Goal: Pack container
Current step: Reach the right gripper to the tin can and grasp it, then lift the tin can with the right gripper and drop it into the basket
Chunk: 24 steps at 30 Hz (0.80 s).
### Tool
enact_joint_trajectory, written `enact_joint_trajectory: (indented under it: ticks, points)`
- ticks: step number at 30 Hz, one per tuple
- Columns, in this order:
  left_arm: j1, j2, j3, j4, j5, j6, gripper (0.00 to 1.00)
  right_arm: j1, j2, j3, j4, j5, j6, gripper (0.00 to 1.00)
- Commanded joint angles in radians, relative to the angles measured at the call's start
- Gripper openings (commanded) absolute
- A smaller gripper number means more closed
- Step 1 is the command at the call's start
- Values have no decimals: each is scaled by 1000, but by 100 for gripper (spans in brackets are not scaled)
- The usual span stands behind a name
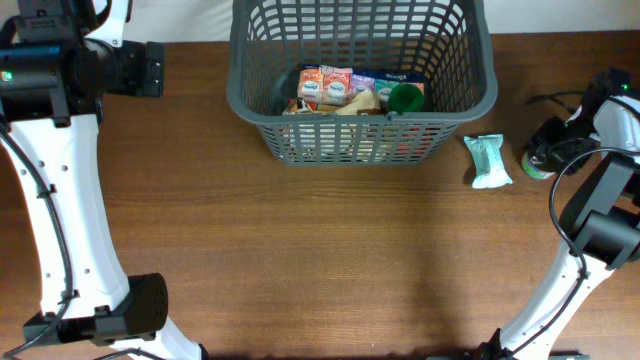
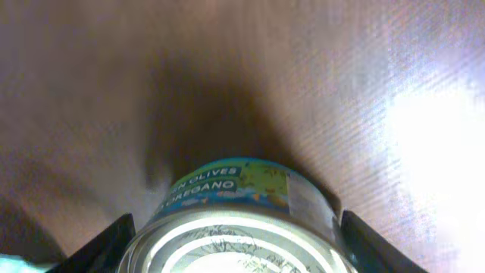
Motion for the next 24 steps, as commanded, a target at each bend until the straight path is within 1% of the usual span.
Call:
enact_joint_trajectory:
  ticks: [1, 5, 8, 13, 17, 19, 21, 24]
  points:
    - [2, 1, -4, -1, 11, -13, 99, 5, -18, 70, -55, 5, -30, 42]
    - [2, 1, -4, -1, 11, -13, 99, 7, -93, 196, -154, 5, -34, 40]
    - [2, 1, -4, -1, 11, -13, 99, 18, -167, 303, -224, 4, -34, 33]
    - [2, 1, -4, -1, 11, -13, 99, 89, -324, 488, -317, 2, -45, 27]
    - [2, 1, -4, -1, 11, -13, 99, 220, -459, 573, -322, 5, -80, 20]
    - [2, 1, -4, -1, 11, -13, 99, 305, -509, 587, -306, 5, -107, 15]
    - [2, 1, -4, -1, 11, -13, 99, 433, -547, 587, -280, 5, -158, 11]
    - [2, 1, -4, -1, 11, -13, 99, 541, -540, 587, -262, 11, -207, 10]
